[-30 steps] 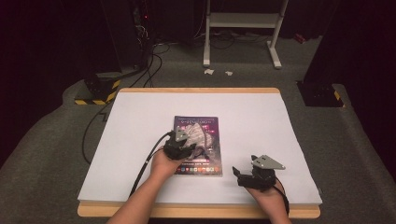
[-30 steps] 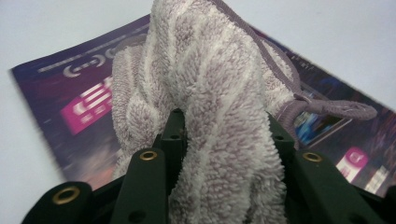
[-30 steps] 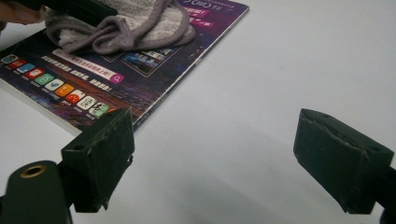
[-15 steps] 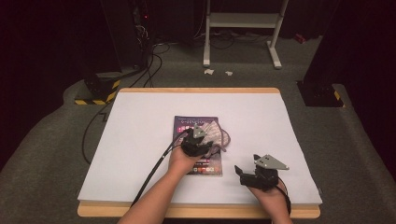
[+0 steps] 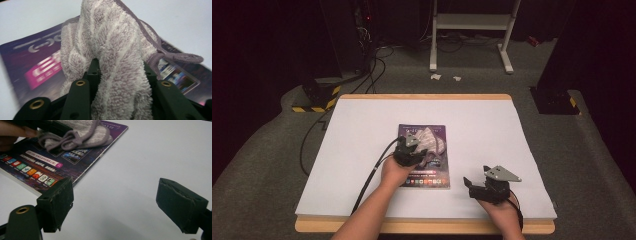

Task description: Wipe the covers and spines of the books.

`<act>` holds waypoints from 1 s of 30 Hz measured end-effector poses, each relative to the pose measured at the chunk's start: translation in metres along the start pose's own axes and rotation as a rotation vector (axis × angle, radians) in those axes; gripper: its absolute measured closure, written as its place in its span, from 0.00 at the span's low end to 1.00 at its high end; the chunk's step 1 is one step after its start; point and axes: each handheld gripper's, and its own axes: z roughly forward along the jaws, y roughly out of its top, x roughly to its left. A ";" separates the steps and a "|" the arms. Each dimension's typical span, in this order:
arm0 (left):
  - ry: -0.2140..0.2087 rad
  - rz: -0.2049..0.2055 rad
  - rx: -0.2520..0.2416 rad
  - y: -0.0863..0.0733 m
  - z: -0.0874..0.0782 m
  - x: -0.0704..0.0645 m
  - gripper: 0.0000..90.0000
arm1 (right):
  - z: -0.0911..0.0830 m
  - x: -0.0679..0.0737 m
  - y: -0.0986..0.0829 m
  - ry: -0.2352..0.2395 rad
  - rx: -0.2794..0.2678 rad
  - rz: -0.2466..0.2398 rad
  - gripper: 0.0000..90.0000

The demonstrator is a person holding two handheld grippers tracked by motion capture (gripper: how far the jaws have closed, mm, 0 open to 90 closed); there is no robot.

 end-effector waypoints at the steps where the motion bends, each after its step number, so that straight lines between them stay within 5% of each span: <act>1: 0.012 0.003 0.003 -0.002 -0.004 0.004 0.70 | 0.001 0.000 0.000 0.000 0.001 -0.003 0.17; 8: 0.090 -0.030 0.004 -0.022 -0.030 0.039 0.70 | 0.000 -0.002 -0.001 -0.006 0.006 0.000 0.17; 11: 0.099 -0.043 0.003 -0.026 -0.035 0.044 0.70 | -0.002 -0.004 -0.001 -0.010 0.000 0.013 0.17; 22: 0.083 -0.029 0.029 -0.017 -0.029 0.027 0.70 | 0.000 -0.006 -0.003 -0.008 0.008 0.021 0.18; 30: 0.022 0.017 0.027 -0.006 -0.014 -0.004 0.70 | -0.001 -0.006 -0.003 -0.005 0.004 0.018 0.18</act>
